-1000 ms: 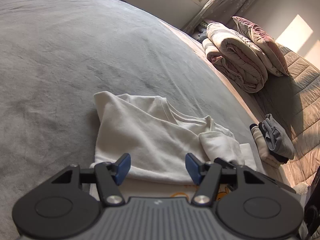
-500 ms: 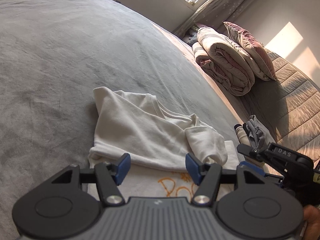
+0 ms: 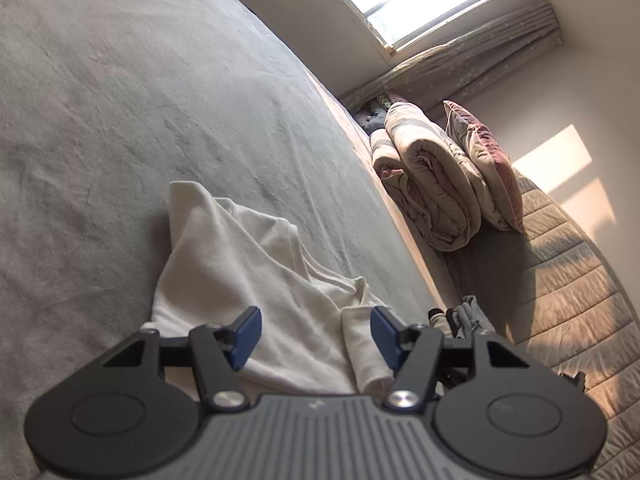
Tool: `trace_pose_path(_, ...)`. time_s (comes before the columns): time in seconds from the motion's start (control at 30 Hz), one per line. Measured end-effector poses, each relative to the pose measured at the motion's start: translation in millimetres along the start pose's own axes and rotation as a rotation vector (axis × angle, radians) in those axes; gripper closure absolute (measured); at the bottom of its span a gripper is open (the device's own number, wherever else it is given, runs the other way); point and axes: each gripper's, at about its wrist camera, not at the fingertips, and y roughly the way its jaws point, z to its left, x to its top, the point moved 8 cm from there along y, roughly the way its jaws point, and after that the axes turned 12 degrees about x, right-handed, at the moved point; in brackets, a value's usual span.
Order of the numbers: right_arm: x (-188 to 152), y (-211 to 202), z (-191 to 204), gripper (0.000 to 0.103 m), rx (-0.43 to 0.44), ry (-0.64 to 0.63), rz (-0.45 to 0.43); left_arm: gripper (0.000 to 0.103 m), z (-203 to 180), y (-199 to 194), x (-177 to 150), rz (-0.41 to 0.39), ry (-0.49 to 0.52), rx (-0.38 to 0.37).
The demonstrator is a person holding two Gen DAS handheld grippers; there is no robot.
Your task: Fold clothes
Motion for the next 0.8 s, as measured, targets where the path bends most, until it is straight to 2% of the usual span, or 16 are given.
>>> trace_pose_path(0.07,-1,2,10,0.069,0.081,-0.001,0.011,0.042,2,6,0,0.008,-0.063,-0.048)
trace_pose_path(0.17,-9,5,34,0.069,0.232,-0.018,0.068,0.041,5,17,-9,0.044,-0.119,-0.074)
trace_pose_path(0.23,-12,3,47,0.069,0.262,-0.043,0.102,0.040,2,21,-14,0.059,-0.121,-0.073)
trace_pose_path(0.33,-2,-7,53,0.064,0.195,-0.140,0.086,0.037,-9,21,-17,0.055,-0.085,-0.058)
trace_pose_path(0.4,9,-15,48,0.049,0.125,-0.214,0.044,0.030,-16,20,-19,0.052,-0.050,-0.036)
trace_pose_path(0.5,22,-20,25,0.046,0.036,-0.244,-0.005,0.025,-25,21,-23,0.069,0.012,0.057)
trace_pose_path(0.57,26,-17,5,0.046,0.014,-0.185,0.007,0.024,-30,19,-27,0.074,0.059,0.113)
trace_pose_path(0.67,22,-5,-22,0.046,0.032,-0.030,0.053,0.022,-35,17,-29,0.068,0.077,0.098)
trace_pose_path(0.7,18,-1,-28,0.045,0.055,0.026,0.069,0.022,-35,18,-30,0.068,0.068,0.084)
trace_pose_path(0.8,6,10,-26,0.044,0.213,0.182,0.106,0.021,-32,24,-33,0.088,0.010,0.026)
